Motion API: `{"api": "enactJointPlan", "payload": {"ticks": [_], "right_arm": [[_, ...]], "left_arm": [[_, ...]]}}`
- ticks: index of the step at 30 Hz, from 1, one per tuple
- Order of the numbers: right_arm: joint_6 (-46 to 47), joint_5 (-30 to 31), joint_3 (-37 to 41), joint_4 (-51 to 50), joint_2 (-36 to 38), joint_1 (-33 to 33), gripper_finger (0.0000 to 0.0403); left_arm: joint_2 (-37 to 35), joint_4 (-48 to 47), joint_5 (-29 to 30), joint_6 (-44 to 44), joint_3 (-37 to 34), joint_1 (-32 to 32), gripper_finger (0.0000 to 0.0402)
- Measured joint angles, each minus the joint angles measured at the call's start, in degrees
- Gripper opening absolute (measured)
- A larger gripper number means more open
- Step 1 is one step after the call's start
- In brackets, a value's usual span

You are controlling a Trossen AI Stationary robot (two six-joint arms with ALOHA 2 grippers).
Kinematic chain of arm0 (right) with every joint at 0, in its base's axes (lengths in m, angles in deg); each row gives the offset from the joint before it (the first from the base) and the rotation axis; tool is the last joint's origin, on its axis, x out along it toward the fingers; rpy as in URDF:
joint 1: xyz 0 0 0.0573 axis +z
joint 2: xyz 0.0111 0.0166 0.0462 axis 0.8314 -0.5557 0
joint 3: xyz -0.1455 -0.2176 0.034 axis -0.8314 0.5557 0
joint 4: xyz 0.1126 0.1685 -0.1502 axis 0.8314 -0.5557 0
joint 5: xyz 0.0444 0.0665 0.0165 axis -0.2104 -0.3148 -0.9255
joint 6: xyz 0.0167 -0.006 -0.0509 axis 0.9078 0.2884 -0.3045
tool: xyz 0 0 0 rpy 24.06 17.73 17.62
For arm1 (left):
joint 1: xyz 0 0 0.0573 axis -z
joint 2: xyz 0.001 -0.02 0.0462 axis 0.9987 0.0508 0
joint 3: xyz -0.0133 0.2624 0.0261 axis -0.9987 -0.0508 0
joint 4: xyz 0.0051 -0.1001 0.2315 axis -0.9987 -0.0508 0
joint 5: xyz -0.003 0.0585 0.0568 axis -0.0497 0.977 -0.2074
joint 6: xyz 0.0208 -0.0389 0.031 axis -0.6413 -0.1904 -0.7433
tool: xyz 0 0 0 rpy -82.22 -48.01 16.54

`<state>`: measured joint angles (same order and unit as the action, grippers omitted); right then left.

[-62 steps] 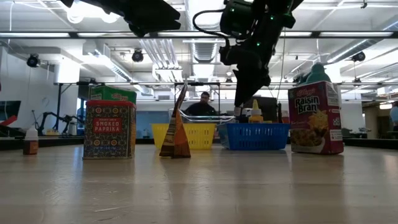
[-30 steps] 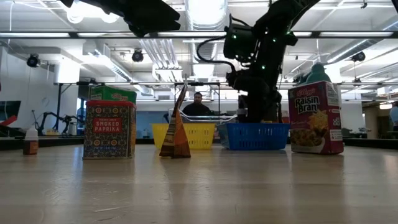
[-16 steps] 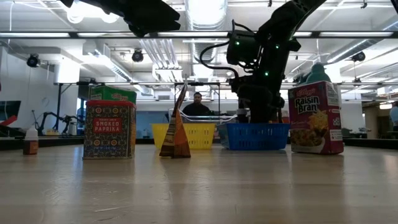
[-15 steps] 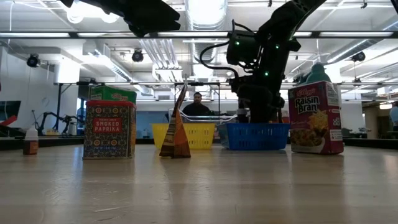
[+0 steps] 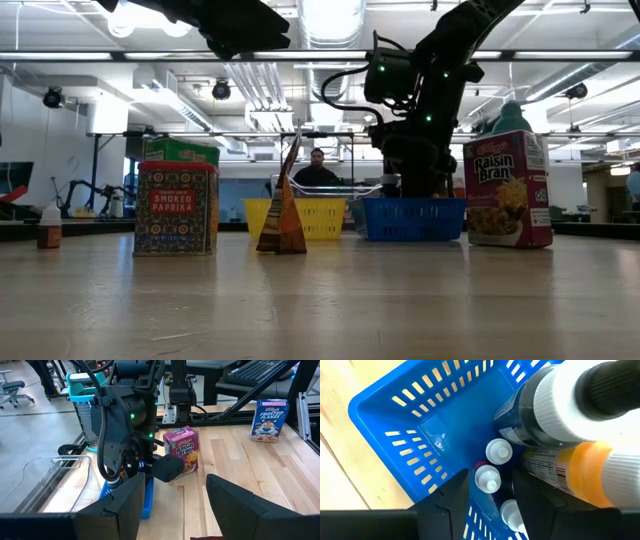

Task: Pick & Place Kitchen Items
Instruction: Put the red food coloring bottle into the blue bin, then put the orange food coloring bottle into the blue bin

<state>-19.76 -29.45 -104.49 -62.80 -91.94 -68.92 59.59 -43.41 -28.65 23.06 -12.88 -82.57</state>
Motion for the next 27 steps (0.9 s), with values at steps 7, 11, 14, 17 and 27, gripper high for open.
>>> {"api": "enactJointPlan", "payload": {"ticks": [7, 11, 14, 17, 27], "right_arm": [[-1.0, -0.2, 0.0, 0.9, 2.0, 0.5, 0.0139], [-1.5, -0.1, 0.0, 0.8, 3.9, 1.3, 0.0122], [-1.9, 0.0, 0.0, 0.9, 5.4, 2.0, 0.011], [-2.2, 0.5, 0.0, 1.3, 7.2, 2.7, 0.01], [-3.2, 0.6, 0.0, 5.0, 12.8, 7.9, 0.0071]], "left_arm": [[0.0, 0.0, 0.0, 0.0, 0.0, 0.0, 0.0218], [0.0, 0.0, 0.0, 0.0, 0.0, 0.0, 0.0218], [0.0, -0.3, 0.0, 0.0, 0.0, 0.0, 0.0218], [0.0, -0.3, 0.0, 0.0, 0.0, 0.0, 0.0218], [0.0, -0.3, 0.0, 0.0, 0.0, 0.0, 0.0218]]}}
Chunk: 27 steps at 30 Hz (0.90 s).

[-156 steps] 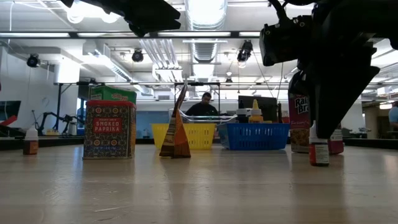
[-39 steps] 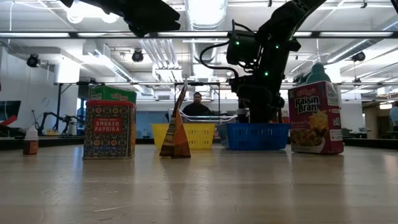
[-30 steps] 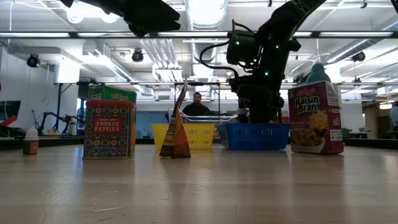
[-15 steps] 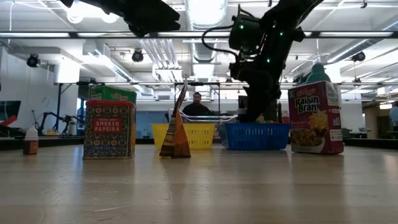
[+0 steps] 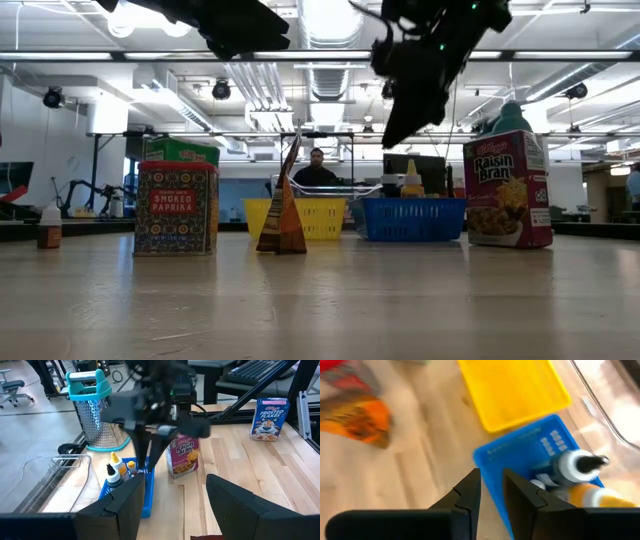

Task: Pick & Place Kitchen Items
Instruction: Put the orange food coloring bottle into the blue bin

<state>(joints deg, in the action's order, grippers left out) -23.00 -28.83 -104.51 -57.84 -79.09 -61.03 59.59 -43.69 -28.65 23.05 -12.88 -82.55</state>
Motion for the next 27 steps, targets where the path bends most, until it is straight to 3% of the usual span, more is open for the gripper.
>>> {"api": "enactJointPlan", "payload": {"ticks": [14, 27], "right_arm": [[-2.2, 6.5, 0.0, -0.6, 10.0, 15.0, 0.0084], [-6.1, 8.0, 0.0, -14.4, 27.8, 16.9, 0.0016]], "left_arm": [[0.0, 0.0, 0.0, 0.0, 0.0, 0.0, 0.0218], [0.0, -0.5, 0.0, 0.0, 0.0, 0.0, 0.0218]]}}
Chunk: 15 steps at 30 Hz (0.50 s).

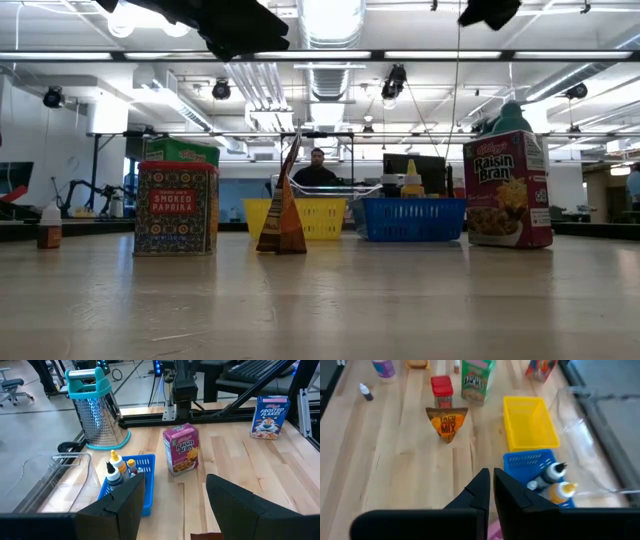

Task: Pick & Place Kitchen Items
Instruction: Put the orange food coloring bottle into the blue bin

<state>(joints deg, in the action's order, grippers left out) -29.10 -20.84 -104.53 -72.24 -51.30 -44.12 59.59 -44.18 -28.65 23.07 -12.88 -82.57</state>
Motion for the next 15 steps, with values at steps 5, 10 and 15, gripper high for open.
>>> {"api": "enactJointPlan", "payload": {"ticks": [5, 10, 15], "right_arm": [[-0.8, 5.5, 0.0, -6.0, 6.2, 0.0, 0.0009], [1.6, 8.4, 2.8, -11.4, 12.3, 0.0, 0.0008], [1.7, 11.8, 8.9, -11.0, 20.0, 0.0, 0.0008]], "left_arm": [[0.0, -0.1, 0.0, 0.0, 0.0, 0.0, 0.0218], [0.0, 0.0, 0.0, 0.0, 0.0, 0.0, 0.0218], [0.0, -0.1, -0.1, 0.0, 0.0, 0.0, 0.0218]]}}
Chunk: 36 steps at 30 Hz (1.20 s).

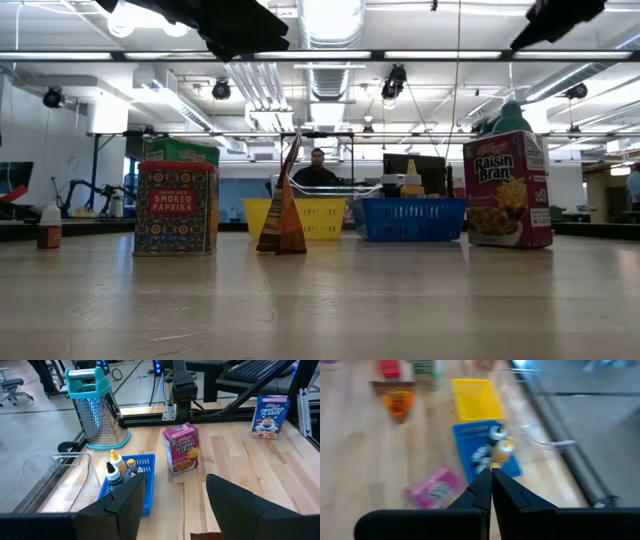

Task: Pick & Place Kitchen Items
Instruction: Put the orange food coloring bottle into the blue bin

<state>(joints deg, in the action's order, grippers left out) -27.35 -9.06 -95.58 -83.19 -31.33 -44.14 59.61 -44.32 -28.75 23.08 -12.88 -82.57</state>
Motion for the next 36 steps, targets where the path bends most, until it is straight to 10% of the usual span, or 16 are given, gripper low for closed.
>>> {"api": "enactJointPlan", "payload": {"ticks": [21, 36], "right_arm": [[2.5, 6.8, 8.6, 0.4, 12.9, 0.0, 0.0008], [2.5, 6.8, 8.6, 0.4, 12.8, 0.0, 0.0008]], "left_arm": [[0.2, -8.1, 1.6, 6.5, 0.4, 7.1, 0.0218], [5.6, -23.5, 30.1, 13.0, 9.9, 38.5, 0.0218]]}}
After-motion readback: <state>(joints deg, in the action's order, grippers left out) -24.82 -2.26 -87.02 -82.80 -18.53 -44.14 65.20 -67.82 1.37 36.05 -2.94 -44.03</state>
